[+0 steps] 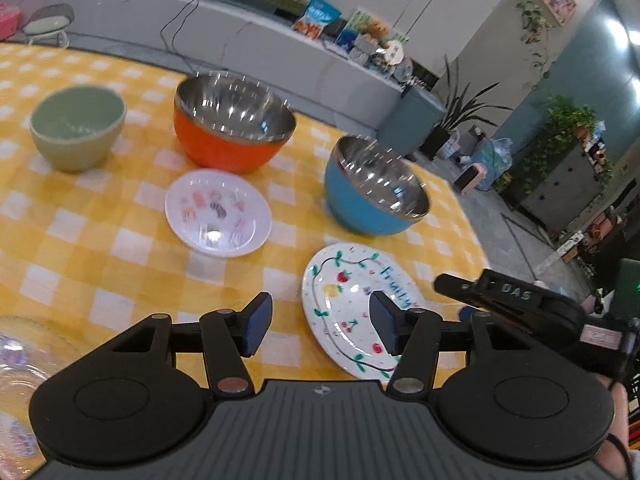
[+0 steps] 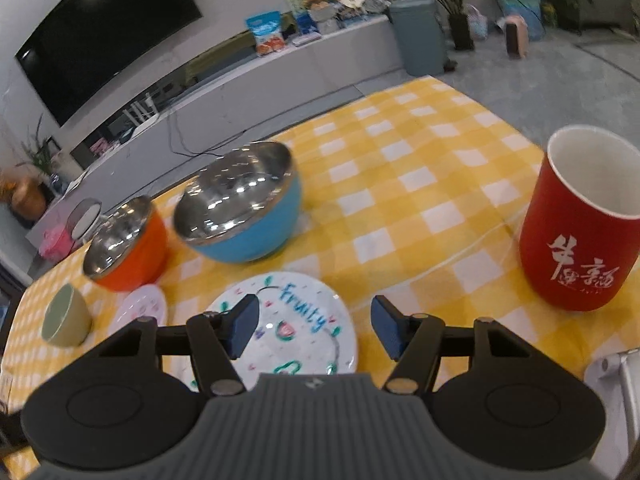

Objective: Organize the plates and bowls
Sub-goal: 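Swing both grippers over to the rim of the white Fruity plate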

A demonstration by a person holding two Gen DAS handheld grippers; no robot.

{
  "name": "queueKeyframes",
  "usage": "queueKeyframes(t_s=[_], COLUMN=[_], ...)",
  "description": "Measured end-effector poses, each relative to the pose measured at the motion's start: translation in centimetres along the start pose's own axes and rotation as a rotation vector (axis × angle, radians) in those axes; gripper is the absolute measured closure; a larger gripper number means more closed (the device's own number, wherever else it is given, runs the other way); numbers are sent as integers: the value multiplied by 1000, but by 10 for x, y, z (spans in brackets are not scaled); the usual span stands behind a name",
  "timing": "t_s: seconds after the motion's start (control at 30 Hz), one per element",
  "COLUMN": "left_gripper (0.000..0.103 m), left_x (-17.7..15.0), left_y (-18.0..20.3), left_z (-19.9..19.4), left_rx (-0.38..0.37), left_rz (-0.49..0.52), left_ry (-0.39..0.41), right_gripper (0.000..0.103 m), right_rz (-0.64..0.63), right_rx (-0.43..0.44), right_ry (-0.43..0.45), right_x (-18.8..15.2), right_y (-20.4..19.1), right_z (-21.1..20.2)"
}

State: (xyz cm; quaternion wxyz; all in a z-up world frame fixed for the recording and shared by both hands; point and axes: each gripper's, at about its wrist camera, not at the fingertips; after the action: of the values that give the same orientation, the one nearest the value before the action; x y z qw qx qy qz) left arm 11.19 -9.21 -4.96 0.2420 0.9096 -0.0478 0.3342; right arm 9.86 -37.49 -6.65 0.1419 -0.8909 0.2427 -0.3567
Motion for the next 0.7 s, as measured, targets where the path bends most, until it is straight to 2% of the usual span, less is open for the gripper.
queueKeyframes(t_s=[0.1,0.2,0.37,0.4,0.53,0.7], left_gripper=[38,38,41,41,42,50], left_x=[-5,-10,-10,-10,-8,-8], left_y=[-3,-4,-3,-3,-2,-5], left_z=[13,25,39,41,47,51], left_rx=[6,9,-2,-6,-16,-20], left_rz=[-30,-51,-70,-74,-77,-94], left_ry=[-17,-36,-48,-49,-46,-47], right_gripper=[40,40,43,47,52,68], right_rz=[34,76,123,127,145,135], right_rx=[-36,-27,-15,-13,-12,-24], right_ry=[-11,-41,-41,-46,-58,-38], right_x=[-2,-3,-1,-2,-4,-6], right_y=[8,16,21,22,25,29], right_z=[9,16,20,21,26,26])
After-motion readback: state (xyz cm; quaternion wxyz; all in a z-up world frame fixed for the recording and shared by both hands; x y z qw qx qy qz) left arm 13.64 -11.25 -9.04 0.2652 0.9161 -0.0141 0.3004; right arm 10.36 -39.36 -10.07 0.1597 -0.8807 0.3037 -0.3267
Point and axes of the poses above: each gripper's, at about its wrist camera, not at the fingertips, and z roughly the way its jaws point, y to its right, x to its top, and after that the axes turned 5 degrees about z, right-handed
